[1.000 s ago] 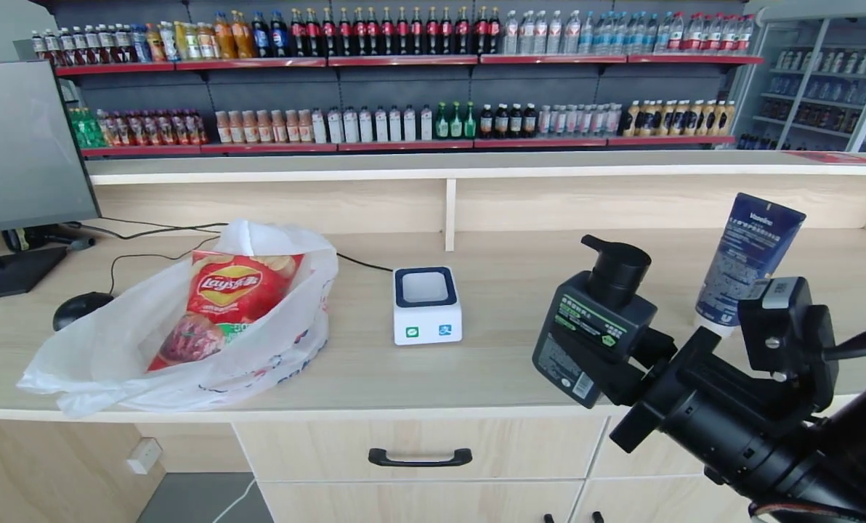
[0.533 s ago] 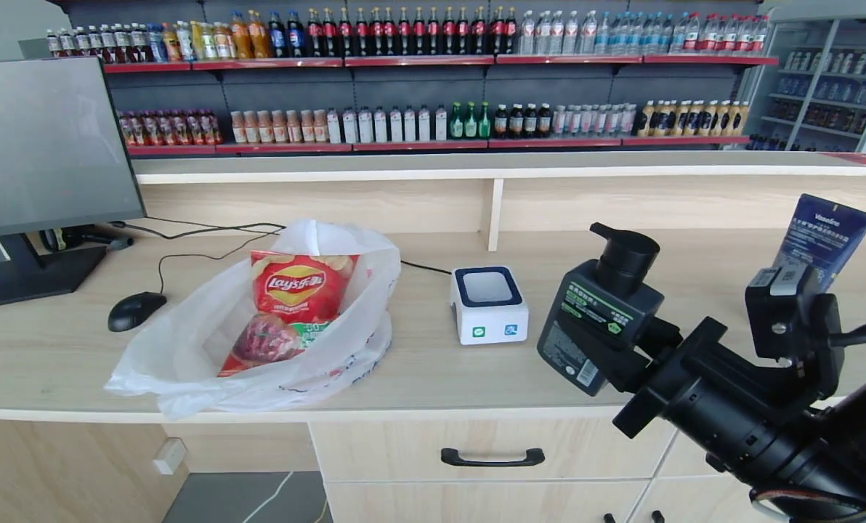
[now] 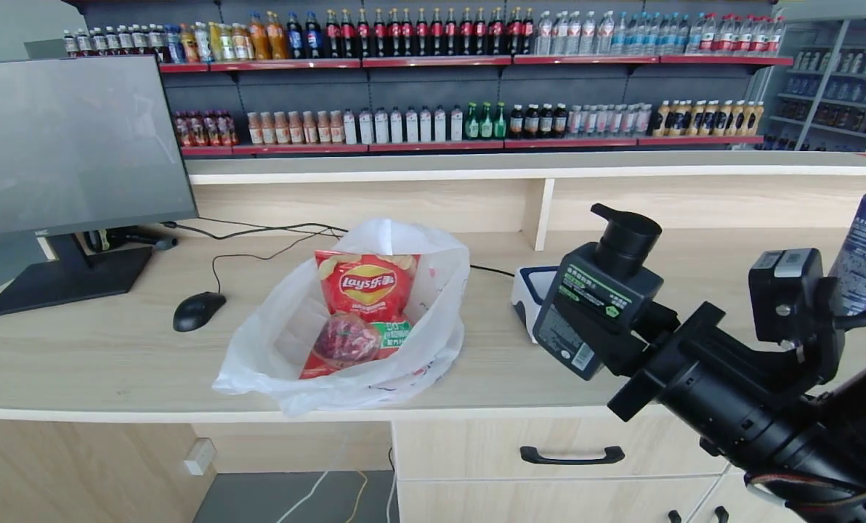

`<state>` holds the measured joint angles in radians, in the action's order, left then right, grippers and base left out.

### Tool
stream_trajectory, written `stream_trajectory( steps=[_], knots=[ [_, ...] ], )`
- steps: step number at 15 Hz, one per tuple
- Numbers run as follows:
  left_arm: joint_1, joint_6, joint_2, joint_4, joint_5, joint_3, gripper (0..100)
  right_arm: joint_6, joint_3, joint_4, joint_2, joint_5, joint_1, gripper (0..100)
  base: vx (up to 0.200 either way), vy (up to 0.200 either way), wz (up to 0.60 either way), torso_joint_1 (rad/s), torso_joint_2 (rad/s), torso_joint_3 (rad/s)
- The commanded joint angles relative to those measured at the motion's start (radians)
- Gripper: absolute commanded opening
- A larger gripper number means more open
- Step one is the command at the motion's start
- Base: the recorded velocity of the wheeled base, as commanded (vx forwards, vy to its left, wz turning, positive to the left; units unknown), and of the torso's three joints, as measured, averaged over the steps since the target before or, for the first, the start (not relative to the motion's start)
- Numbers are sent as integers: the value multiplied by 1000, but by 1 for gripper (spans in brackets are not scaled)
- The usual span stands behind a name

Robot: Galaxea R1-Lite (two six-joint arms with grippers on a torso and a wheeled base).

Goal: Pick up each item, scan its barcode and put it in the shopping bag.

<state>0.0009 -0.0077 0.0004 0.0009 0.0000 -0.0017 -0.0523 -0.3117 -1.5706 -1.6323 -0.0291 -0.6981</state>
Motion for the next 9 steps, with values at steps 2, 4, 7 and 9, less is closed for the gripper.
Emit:
stream_trajectory(
  steps=[2, 4, 7, 9],
  knots=[
    [-1, 5, 0, 1, 0, 0, 100, -63, -20, 0, -15, 78, 5, 0, 0, 0, 0, 0, 0, 0],
    [1, 3, 0, 1, 0, 0, 100, -106, -84, 0, -75, 198, 91, 0, 0, 0, 0, 0, 0, 0],
    [-1, 5, 0, 1, 0, 0, 100, -281, -208, 0, -172, 362, 186, 0, 0, 0, 0, 0, 0, 0],
    [-1, 6, 0, 1, -2, 0, 100, -460, -257, 0, -198, 348, 167, 0, 0, 0, 0, 0, 0, 0]
  ],
)
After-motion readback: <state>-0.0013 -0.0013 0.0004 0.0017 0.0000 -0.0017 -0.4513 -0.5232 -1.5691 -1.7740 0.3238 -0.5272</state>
